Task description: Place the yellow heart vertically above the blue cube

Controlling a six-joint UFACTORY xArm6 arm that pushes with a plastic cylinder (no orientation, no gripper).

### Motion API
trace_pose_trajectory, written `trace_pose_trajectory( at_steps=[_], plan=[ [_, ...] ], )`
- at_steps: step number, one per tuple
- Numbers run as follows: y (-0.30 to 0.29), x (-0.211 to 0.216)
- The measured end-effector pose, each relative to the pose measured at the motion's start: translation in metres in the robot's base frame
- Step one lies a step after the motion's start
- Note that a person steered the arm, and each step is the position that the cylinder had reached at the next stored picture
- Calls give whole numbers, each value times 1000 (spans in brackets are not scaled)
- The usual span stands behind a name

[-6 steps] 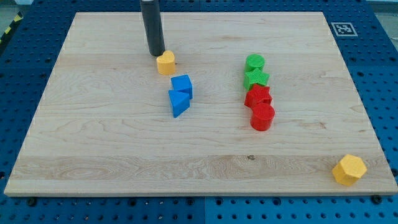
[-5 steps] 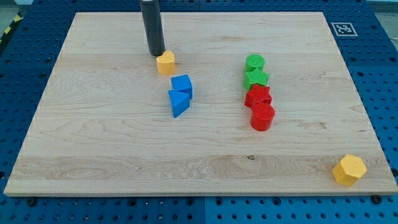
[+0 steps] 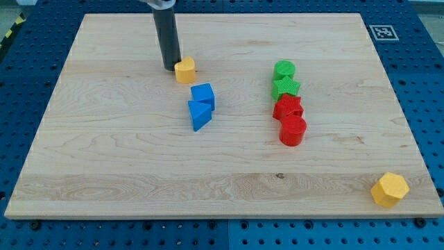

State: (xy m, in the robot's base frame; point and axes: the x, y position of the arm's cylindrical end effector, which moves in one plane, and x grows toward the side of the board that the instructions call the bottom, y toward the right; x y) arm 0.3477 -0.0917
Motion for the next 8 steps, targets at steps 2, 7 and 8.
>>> trace_pose_trajectory(
  at_steps=[2, 7, 8],
  plan=[
    [35, 4],
    [37, 20],
    [37, 19]
  ],
)
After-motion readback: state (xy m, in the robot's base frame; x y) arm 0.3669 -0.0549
